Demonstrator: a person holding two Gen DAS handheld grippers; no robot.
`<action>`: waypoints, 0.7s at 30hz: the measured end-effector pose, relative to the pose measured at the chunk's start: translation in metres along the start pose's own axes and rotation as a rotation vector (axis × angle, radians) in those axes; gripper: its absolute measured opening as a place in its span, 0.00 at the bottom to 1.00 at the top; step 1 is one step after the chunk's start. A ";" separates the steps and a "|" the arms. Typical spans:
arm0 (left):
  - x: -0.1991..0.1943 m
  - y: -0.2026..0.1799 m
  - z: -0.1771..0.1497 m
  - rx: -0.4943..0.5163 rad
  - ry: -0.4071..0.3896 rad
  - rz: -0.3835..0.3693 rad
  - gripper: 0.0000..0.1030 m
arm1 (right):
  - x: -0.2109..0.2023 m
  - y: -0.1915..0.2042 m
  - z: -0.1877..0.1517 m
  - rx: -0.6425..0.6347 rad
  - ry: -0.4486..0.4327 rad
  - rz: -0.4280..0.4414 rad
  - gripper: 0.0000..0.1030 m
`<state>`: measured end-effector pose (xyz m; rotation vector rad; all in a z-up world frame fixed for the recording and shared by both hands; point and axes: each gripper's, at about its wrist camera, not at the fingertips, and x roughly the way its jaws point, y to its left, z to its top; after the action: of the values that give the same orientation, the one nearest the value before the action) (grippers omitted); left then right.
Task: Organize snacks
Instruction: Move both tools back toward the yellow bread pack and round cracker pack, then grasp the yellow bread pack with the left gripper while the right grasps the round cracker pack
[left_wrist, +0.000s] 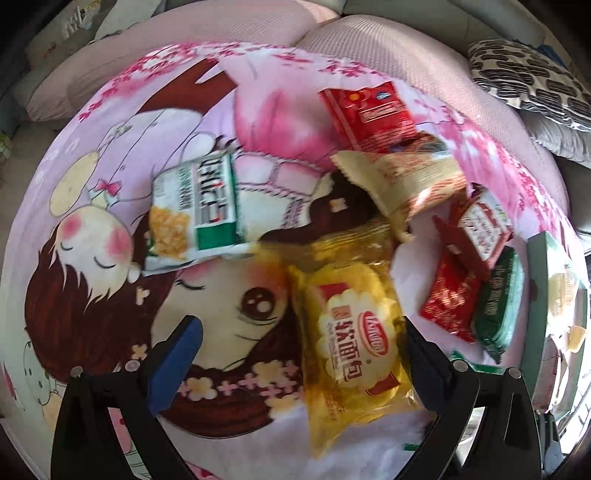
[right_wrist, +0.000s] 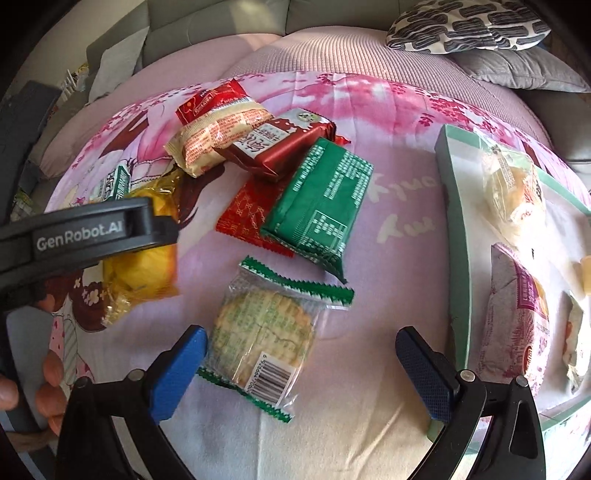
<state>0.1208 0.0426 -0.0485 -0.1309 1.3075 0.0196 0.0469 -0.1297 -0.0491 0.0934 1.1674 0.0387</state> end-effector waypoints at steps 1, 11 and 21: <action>0.001 0.003 0.000 -0.012 0.009 0.000 0.98 | -0.001 -0.003 0.000 0.009 -0.002 -0.004 0.99; 0.004 -0.004 -0.001 -0.012 0.012 -0.029 0.82 | -0.010 -0.009 0.003 0.050 -0.012 0.060 0.61; -0.013 -0.009 0.000 -0.018 -0.031 -0.097 0.41 | -0.024 -0.009 0.007 0.061 -0.051 0.068 0.54</action>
<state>0.1182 0.0347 -0.0350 -0.2090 1.2687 -0.0493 0.0438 -0.1414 -0.0254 0.1872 1.1142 0.0600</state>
